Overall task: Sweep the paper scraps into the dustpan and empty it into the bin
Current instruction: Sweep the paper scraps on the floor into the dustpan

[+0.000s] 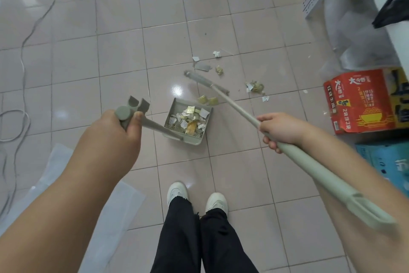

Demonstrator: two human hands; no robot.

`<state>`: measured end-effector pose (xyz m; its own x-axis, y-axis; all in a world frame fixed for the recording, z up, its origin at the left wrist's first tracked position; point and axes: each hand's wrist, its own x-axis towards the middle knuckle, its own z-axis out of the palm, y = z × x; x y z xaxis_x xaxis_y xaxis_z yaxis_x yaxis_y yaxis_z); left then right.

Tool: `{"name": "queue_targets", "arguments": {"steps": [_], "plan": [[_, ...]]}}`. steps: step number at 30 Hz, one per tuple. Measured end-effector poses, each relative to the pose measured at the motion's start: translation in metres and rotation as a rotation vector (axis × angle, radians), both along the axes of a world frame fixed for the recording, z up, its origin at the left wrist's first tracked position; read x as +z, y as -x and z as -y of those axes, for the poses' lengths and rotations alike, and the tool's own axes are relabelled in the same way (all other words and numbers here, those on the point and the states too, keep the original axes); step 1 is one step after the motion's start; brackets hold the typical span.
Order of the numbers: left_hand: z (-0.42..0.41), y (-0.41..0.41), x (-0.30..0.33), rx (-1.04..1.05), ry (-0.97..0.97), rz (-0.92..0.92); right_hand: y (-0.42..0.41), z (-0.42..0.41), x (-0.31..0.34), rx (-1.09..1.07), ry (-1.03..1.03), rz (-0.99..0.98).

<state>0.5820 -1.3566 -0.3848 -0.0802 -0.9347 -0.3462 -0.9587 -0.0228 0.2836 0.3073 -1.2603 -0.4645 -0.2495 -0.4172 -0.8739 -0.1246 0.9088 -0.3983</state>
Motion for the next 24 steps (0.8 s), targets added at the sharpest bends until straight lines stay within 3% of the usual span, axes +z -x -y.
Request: {"name": "queue_targets", "arguments": {"steps": [6, 17, 24], "plan": [[-0.008, -0.008, 0.008, -0.028, -0.019, 0.014, -0.008, 0.004, -0.015, -0.069, -0.052, -0.041], [-0.032, -0.002, 0.000, -0.090, 0.009, -0.031, -0.081, 0.045, -0.027, 0.224, -0.132, 0.103], [-0.032, -0.010, -0.003, -0.025, 0.017, -0.038, -0.043, 0.021, 0.017, 0.088, -0.154, 0.098]]}}
